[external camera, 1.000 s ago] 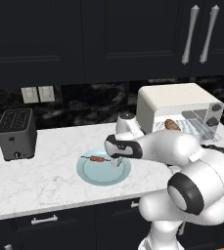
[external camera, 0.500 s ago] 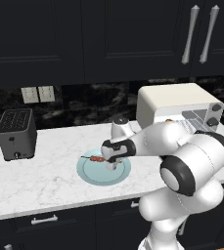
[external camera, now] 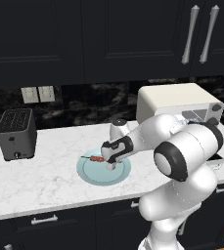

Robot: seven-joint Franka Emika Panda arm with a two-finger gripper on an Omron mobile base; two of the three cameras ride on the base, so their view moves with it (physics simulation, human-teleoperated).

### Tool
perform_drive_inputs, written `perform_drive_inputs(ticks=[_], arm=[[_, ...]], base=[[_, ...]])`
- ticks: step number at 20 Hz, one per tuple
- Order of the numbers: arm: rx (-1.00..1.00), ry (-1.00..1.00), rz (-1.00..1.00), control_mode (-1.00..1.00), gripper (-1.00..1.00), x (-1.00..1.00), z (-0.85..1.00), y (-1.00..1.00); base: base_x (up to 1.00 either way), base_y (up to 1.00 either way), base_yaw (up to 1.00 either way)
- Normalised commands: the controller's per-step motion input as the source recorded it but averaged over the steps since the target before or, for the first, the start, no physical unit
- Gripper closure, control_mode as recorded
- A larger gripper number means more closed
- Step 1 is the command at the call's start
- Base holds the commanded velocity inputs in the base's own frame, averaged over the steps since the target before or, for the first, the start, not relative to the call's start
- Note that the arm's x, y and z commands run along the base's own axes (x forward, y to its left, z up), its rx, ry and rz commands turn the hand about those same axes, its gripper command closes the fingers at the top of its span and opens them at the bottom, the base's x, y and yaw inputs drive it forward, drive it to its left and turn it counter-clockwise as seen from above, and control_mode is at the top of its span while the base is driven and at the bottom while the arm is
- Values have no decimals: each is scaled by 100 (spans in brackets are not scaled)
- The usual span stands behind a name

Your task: Pick up the kebab skewer and baguette bread, and place them inside the toaster oven. Close the toaster oven door and start by setting the timer.

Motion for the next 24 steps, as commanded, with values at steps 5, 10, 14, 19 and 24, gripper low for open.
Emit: perform_drive_inputs(ticks=[5, 10, 14, 19, 24], arm=[[0, 0, 0, -100, -100, 27, -16, 0], [0, 1, 0, -100, -100, 27, -12, 0], [0, 3, 0, -100, -100, 10, -3, 3], [0, 1, 0, -100, 100, -4, -15, 3], [-1, 0, 0, -100, 100, -18, -20, 0]], base=[[0, 0, 0], [0, 0, 0], [0, 0, 0], [0, 0, 0], [0, 0, 0]])
